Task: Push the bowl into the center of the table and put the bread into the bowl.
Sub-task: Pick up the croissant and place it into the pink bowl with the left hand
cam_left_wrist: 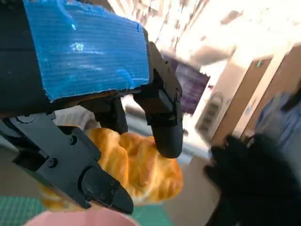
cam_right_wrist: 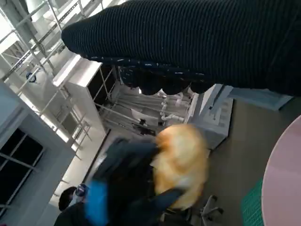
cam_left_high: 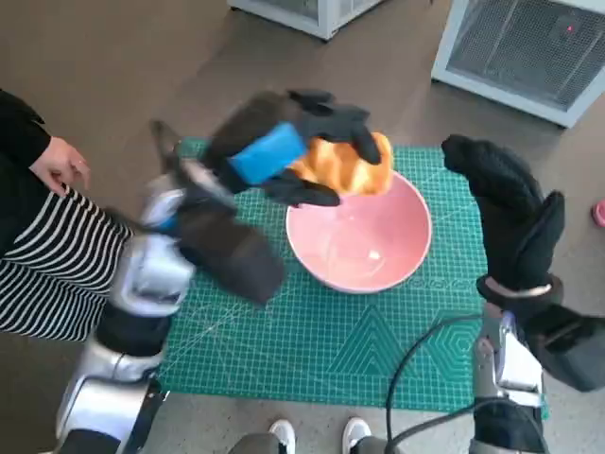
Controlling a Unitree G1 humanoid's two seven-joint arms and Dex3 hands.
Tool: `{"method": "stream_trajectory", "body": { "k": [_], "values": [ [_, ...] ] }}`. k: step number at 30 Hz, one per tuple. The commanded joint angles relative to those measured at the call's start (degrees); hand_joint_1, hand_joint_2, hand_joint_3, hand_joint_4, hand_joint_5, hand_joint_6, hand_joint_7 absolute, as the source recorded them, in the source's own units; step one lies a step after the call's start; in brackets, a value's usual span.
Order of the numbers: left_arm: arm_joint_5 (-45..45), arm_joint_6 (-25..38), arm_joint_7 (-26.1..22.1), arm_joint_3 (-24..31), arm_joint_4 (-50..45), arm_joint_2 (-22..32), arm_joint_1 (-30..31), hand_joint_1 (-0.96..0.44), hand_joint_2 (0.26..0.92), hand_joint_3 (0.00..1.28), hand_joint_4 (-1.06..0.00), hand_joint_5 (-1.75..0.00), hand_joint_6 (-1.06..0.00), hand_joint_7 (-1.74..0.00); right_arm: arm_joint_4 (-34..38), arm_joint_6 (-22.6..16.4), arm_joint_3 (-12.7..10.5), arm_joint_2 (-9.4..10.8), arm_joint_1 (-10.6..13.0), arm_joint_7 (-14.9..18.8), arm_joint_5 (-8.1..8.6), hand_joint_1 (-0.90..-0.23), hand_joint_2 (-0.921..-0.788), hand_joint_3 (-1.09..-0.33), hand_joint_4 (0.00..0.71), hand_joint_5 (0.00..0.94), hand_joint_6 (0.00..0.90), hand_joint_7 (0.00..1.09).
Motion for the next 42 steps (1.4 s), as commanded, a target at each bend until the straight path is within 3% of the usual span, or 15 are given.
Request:
{"method": "stream_trajectory", "body": {
  "k": [1,7,11,14,15,16,17,19,20,23,33,42],
  "values": [
    [2.3,-3.8,2.3,-2.9,10.0,-2.5,-4.7,0.0,0.88,0.02,-0.91,-0.92,-0.7,-1.08,-0.3,0.2,-0.1,-0.3,1.7,-0.8,-1.38,-0.694,-0.921,-0.651,0.181,0.0,0.139,0.4],
    [3.6,-9.4,3.3,-5.5,23.2,-4.7,-9.0,0.0,0.904,0.01,-0.84,-0.99,-0.67,-1.13,-0.8,0.2,-0.2,-0.3,2.0,-1.4,-2.01,-0.691,-0.921,-0.655,0.181,0.001,0.136,0.4],
    [3.7,-11.4,2.9,-6.3,29.7,-5.7,-11.2,0.0,0.917,0.06,-0.75,-1.09,-0.6,-1.2,-1.0,0.2,-0.2,-0.2,2.2,-1.6,-2.35,-0.69,-0.921,-0.658,0.181,0.001,0.134,0.4],
    [4.1,-11.7,2.2,-7.0,33.7,-6.3,-12.6,0.0,0.92,0.16,-0.61,-1.23,-0.5,-1.31,-1.1,0.1,-0.1,-0.2,2.4,-1.8,-2.57,-0.687,-0.921,-0.662,0.181,0.001,0.133,0.4],
    [4.2,-11.7,2.0,-7.2,34.6,-6.4,-13.0,-0.07,0.92,0.18,-0.56,-1.14,-0.5,-1.34,-1.3,0.1,-0.1,-0.2,2.4,-1.9,-2.63,-0.686,-0.921,-0.664,0.181,0.001,0.132,0.4],
    [4.4,-11.5,1.5,-7.5,35.8,-6.5,-13.5,-0.17,0.92,0.2,-0.52,-0.94,-0.49,-1.37,-1.3,0.1,-0.1,-0.2,2.5,-1.9,-2.66,-0.684,-0.921,-0.665,0.182,0.001,0.132,0.4],
    [4.4,-11.5,1.2,-7.8,36.6,-6.6,-13.8,-0.16,0.899,0.2,-0.49,-0.83,-0.45,-1.25,-1.4,0.1,-0.1,-0.2,2.6,-1.9,-2.67,-0.683,-0.921,-0.666,0.182,0.001,0.132,0.4],
    [4.1,-11.2,-0.2,-8.0,38.1,-6.4,-14.2,-0.16,0.876,0.12,-0.48,-0.44,-0.44,-0.76,-1.5,0.2,-0.2,-0.3,2.6,-2.0,-2.6,-0.682,-0.921,-0.669,0.182,0.002,0.132,0.4],
    [3.9,-11.2,-0.8,-8.0,38.6,-6.4,-14.4,-0.19,0.87,0.08,-0.46,-0.29,-0.42,-0.59,-1.6,0.3,-0.2,-0.3,2.6,-2.0,-2.55,-0.681,-0.921,-0.67,0.182,0.001,0.131,0.4],
    [3.7,-11.7,-1.9,-8.0,39.3,-6.1,-14.5,-0.23,0.866,0.03,-0.43,-0.11,-0.41,-0.35,-1.8,0.5,-0.2,-0.4,2.7,-2.0,-2.44,-0.681,-0.921,-0.672,0.182,0.001,0.13,0.4],
    [0.0,-14.9,-7.3,-5.6,37.9,-3.9,-12.8,-0.32,0.846,0.0,-0.29,0.0,-0.32,-0.16,-1.6,0.9,-0.1,-0.3,2.7,-1.8,-2.23,-0.68,-0.921,-0.673,0.183,0.002,0.127,0.41],
    [-4.6,-14.1,-13.9,-2.2,28.8,0.9,-9.4,-0.27,0.818,0.0,-0.16,0.0,-0.25,-0.09,-1.1,1.0,0.1,-0.4,2.3,-1.5,-2.04,-0.681,-0.921,-0.673,0.184,0.001,0.126,0.41]
  ]
}}
